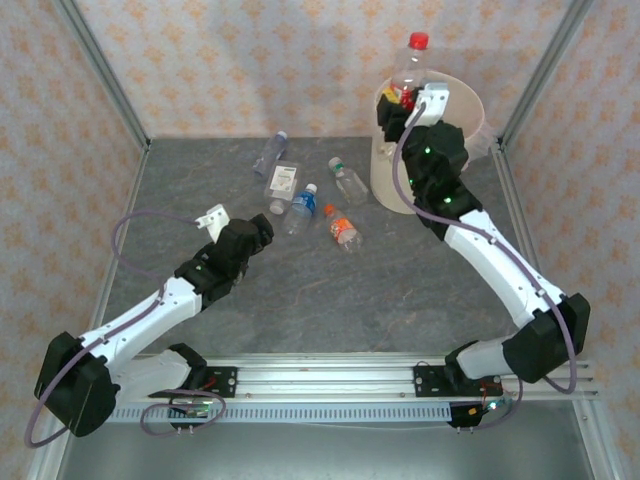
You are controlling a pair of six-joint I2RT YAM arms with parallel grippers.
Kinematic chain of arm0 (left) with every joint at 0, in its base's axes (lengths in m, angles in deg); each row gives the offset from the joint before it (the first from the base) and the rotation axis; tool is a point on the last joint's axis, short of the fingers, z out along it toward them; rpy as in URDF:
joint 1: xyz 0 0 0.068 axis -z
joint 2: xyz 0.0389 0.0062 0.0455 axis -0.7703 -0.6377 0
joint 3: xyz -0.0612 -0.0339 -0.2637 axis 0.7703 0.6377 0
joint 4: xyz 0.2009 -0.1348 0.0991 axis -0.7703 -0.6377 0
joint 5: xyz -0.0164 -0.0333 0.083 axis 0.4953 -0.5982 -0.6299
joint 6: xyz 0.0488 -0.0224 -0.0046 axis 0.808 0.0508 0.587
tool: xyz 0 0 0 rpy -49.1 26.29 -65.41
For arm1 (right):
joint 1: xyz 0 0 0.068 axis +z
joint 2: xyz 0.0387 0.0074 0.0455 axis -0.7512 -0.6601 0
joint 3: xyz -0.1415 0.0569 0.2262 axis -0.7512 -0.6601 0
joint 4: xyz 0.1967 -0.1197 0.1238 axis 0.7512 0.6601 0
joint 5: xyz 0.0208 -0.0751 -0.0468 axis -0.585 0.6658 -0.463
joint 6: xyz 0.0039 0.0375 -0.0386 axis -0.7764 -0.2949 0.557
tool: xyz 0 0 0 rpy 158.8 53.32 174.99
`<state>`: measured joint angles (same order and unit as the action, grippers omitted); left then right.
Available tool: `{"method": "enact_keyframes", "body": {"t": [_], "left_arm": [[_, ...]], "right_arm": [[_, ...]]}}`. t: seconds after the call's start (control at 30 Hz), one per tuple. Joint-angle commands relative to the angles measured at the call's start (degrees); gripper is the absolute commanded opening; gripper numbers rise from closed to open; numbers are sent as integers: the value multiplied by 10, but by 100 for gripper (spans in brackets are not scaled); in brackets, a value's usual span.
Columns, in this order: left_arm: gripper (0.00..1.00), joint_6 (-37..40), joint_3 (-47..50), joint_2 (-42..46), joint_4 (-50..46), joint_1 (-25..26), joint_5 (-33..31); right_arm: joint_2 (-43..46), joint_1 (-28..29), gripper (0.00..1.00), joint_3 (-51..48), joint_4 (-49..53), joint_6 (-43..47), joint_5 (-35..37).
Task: Put the plastic bottles in the bin
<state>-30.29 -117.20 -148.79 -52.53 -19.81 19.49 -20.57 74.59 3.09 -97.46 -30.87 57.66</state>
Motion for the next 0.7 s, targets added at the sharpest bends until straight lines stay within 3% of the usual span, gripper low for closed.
{"method": "enact_keyframes", "body": {"t": [0.0, 0.4, 0.67], "left_arm": [[100, -11, -2, 15, -9, -8, -20], [100, -12, 10, 28, -15, -8, -33], [100, -10, 13, 26, -14, -8, -35]], "right_arm": [[-30, -34, 47, 36, -8, 2, -3], [-142, -151, 47, 147, 30, 23, 35], [-192, -204, 52, 156, 63, 94, 22]]}}
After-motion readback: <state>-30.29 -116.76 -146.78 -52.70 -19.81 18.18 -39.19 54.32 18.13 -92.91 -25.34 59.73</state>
